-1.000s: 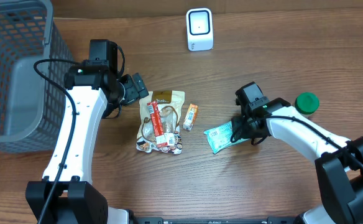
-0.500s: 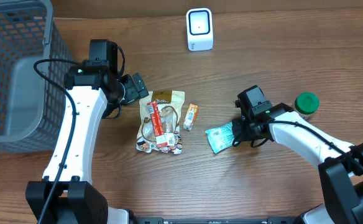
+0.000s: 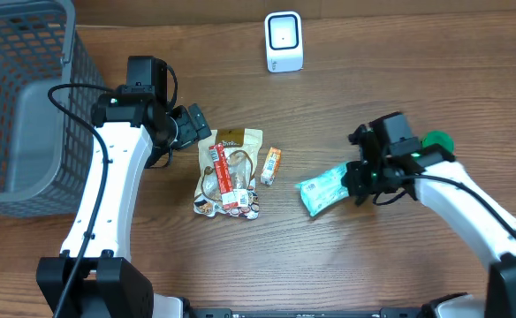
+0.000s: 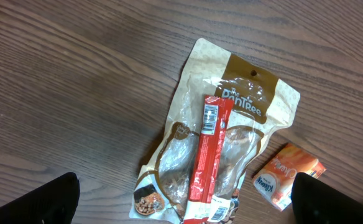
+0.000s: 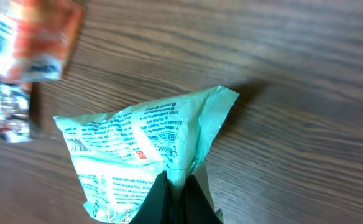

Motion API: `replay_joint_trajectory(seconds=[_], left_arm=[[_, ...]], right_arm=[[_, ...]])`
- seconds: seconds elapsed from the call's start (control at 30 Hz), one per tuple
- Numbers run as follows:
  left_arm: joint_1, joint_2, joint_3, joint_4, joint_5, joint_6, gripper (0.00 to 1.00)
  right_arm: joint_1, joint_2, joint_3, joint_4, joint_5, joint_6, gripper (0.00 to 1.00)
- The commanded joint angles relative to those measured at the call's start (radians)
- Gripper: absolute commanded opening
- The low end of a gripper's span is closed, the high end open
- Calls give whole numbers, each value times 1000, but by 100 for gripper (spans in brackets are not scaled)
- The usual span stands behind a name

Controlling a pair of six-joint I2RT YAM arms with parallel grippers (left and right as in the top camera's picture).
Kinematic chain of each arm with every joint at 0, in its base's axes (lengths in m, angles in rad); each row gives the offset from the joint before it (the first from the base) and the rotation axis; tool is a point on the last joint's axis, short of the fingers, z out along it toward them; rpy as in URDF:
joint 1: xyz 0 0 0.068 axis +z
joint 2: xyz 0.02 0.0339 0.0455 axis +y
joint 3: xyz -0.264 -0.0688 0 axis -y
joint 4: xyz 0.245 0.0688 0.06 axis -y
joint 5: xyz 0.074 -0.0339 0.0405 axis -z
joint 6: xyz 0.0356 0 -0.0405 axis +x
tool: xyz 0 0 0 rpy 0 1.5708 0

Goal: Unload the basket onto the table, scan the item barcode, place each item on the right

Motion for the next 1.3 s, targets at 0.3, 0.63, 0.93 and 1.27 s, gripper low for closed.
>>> replay_joint_trajectory(seconds=[0.3,0.63,0.93,1.27], left_arm=[[2,-17,6,0,-4,23,100],[2,-17,6,0,-3,23,100],[2,-17,6,0,-3,23,100],[2,-17,6,129,-3,19,99]], right_arm=[[-10,-46,-38,38,138,-15,4],[-10,-43,-164,214,149,68,4],[-10,-43,-182,235,148,71,4],[-10,-43,-182,235,148,71,13]])
